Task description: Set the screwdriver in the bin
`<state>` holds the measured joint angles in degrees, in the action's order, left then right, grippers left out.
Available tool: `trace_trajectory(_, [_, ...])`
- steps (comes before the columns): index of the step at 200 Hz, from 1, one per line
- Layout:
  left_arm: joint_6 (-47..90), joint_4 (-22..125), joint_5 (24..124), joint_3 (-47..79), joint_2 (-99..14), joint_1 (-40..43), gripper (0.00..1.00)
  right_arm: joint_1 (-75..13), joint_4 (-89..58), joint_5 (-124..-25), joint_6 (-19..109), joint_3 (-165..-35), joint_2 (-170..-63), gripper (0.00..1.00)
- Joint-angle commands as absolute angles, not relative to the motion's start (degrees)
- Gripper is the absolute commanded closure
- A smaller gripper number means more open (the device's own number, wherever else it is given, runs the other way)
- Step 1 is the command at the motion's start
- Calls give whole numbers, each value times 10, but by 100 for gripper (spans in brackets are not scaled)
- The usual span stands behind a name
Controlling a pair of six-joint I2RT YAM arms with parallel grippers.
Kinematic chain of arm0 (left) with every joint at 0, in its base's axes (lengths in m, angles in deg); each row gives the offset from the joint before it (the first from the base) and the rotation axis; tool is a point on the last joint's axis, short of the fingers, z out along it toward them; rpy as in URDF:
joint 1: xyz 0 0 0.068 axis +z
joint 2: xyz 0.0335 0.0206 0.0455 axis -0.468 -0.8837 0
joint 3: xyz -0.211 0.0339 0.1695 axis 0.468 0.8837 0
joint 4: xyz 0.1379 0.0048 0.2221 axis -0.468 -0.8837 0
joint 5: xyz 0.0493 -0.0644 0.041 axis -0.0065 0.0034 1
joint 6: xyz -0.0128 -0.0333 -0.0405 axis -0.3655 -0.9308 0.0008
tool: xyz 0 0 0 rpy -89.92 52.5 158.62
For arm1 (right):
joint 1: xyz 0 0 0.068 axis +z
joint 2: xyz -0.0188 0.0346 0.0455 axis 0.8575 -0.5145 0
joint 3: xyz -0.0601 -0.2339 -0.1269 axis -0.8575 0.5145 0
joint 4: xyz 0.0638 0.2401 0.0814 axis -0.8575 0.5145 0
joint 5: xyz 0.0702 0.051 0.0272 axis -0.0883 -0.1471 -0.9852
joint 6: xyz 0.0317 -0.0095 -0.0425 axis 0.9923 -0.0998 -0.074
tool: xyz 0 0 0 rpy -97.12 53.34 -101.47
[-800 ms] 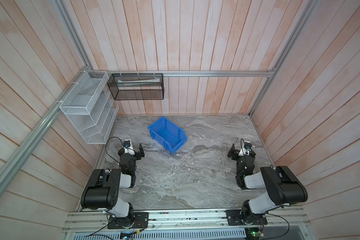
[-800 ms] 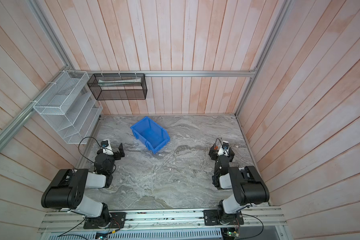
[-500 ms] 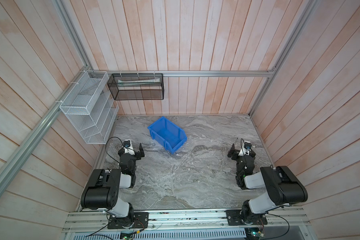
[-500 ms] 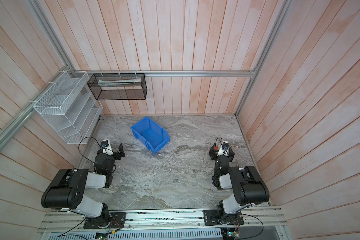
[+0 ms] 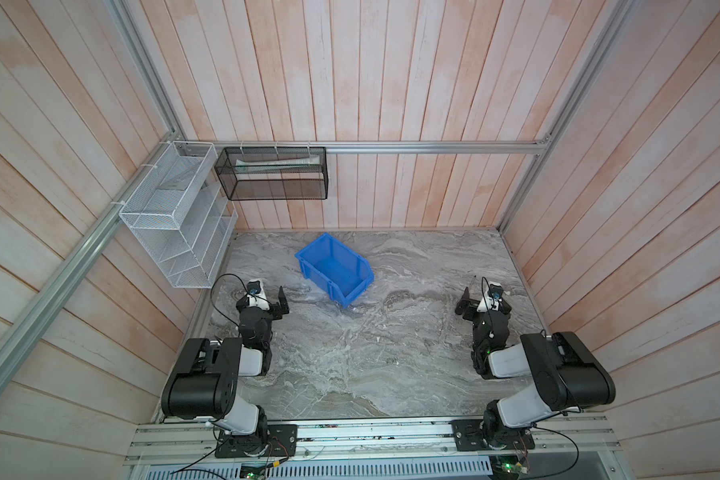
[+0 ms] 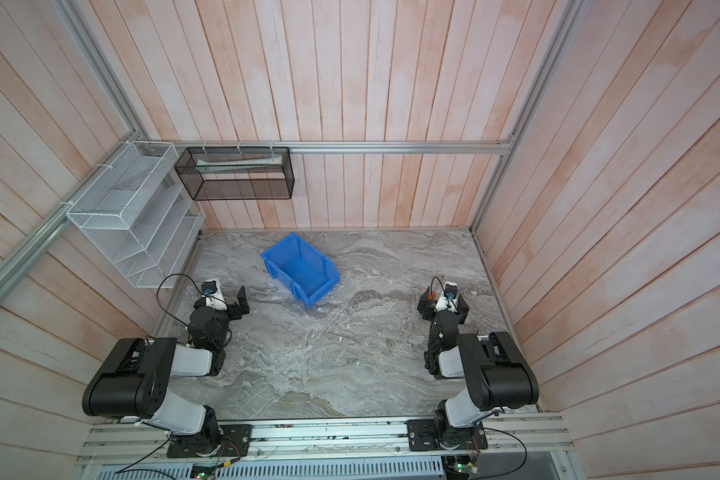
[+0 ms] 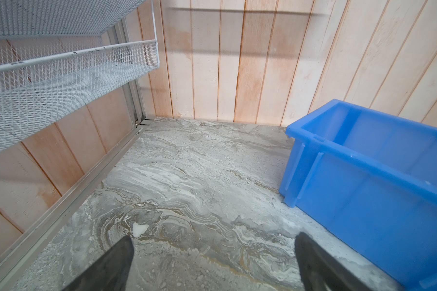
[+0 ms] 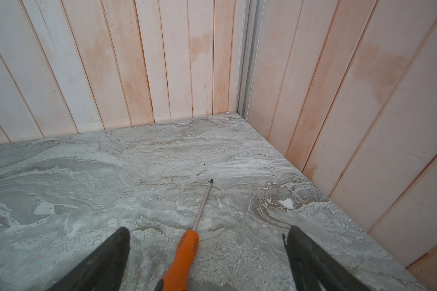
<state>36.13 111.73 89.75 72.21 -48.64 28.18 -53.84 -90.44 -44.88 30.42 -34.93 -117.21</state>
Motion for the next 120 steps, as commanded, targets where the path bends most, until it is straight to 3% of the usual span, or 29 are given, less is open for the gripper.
trace_trajectory(1, [356, 1115, 892, 716, -483, 283, 0, -540, -919, -451, 302, -352, -1174, 2])
trace_trajectory(120, [354, 1122, 913, 718, -481, 279, 0, -541, -919, -452, 303, -352, -1174, 2])
